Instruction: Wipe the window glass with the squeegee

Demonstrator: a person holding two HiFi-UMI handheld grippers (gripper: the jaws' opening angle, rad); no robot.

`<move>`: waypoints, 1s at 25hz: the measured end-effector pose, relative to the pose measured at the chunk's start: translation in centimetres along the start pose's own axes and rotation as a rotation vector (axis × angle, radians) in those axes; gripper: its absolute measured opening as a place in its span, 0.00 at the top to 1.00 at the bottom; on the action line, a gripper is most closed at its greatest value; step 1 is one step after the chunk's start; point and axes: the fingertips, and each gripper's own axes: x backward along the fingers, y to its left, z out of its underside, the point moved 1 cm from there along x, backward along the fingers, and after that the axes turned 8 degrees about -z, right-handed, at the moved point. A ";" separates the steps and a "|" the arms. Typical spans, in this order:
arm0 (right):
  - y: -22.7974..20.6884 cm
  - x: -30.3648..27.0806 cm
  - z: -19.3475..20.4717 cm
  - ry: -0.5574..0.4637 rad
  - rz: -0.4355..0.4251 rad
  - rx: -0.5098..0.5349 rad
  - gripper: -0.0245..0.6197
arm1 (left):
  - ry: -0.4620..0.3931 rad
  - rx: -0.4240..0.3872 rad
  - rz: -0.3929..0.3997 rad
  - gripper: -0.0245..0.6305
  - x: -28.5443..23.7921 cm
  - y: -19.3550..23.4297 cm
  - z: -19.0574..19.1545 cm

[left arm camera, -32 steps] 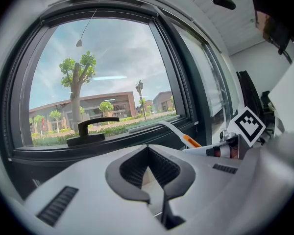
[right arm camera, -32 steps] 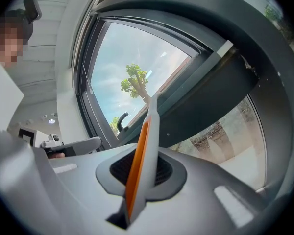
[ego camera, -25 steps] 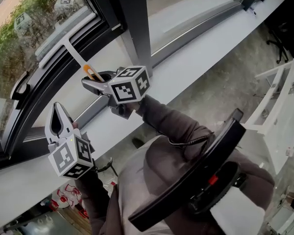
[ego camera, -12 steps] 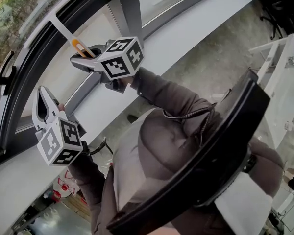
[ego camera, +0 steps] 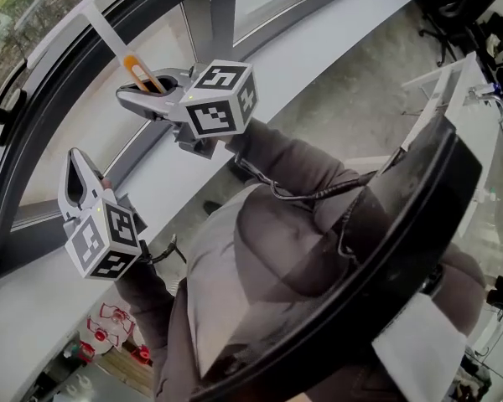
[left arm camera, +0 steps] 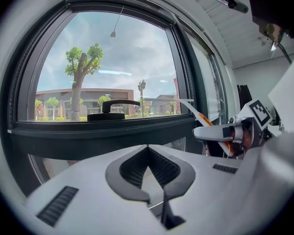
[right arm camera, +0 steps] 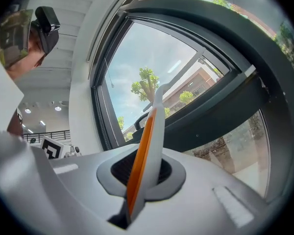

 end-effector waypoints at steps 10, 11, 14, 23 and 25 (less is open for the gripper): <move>7.3 -2.0 0.7 -0.035 0.026 0.061 0.96 | 0.068 0.061 0.087 0.96 3.1 3.9 5.5; 7.8 -1.9 0.9 -0.038 0.036 0.062 0.96 | 0.078 0.075 0.096 0.96 3.5 4.1 6.1; 9.1 -1.9 1.6 -0.024 0.058 0.075 0.96 | 0.097 0.110 0.107 0.96 4.7 5.1 7.3; 12.3 2.0 -0.3 -0.045 0.036 0.168 0.96 | 0.124 0.087 0.067 0.96 10.9 4.8 9.3; 13.1 3.0 -0.3 -0.051 0.037 0.171 0.96 | 0.163 0.085 0.049 0.96 13.1 5.2 10.7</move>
